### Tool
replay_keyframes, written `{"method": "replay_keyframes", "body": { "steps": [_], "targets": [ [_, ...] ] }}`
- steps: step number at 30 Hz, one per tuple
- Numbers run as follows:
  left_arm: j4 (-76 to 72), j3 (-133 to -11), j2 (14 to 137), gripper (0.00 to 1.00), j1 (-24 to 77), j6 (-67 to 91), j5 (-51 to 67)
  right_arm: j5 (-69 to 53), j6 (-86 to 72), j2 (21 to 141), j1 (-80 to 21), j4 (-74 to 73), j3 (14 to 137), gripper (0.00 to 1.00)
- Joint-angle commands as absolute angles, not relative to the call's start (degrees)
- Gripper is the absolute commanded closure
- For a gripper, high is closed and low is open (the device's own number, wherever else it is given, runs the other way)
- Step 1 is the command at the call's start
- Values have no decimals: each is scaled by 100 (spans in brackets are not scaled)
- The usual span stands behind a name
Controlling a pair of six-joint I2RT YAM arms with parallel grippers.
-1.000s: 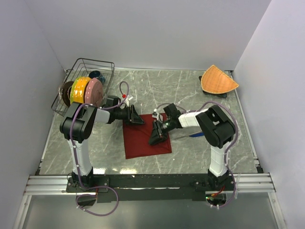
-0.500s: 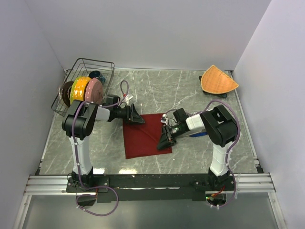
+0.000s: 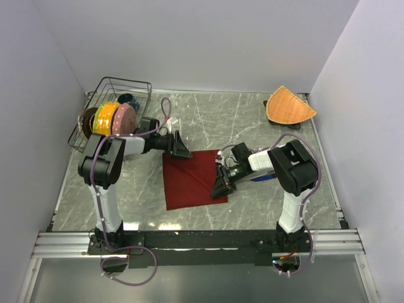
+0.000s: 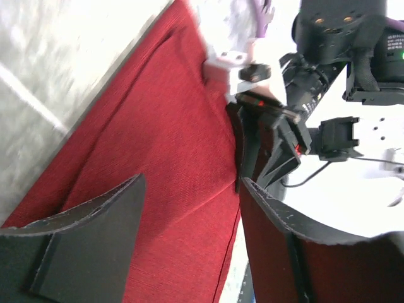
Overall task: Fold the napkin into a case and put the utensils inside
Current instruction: Smooth out the upper triangle-folded napkin at the center of the board.
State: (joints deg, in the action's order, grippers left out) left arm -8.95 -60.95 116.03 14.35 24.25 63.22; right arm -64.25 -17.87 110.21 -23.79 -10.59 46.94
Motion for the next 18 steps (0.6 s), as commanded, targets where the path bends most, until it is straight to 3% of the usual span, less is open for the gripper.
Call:
{"method": "replay_keyframes", "body": {
  "steps": [1, 5, 11, 18],
  "targets": [
    [-387, -6504, 10549, 33, 1424, 1706, 5952, -6170, -1969, 10434, -2338, -1555, 4939, 69],
    [393, -6442, 9950, 38, 1371, 1171, 5277, -5952, -1698, 9889, -2329, -2142, 5518, 68],
    [1423, -6012, 9106, 54, 1371, -234, 4282, -5152, -1205, 9948, -2320, -2627, 6503, 68],
    [2029, -6212, 9219, 54, 1380, -922, 3508, -4202, -1116, 10476, -2233, -2909, 6926, 68]
  ]
}}
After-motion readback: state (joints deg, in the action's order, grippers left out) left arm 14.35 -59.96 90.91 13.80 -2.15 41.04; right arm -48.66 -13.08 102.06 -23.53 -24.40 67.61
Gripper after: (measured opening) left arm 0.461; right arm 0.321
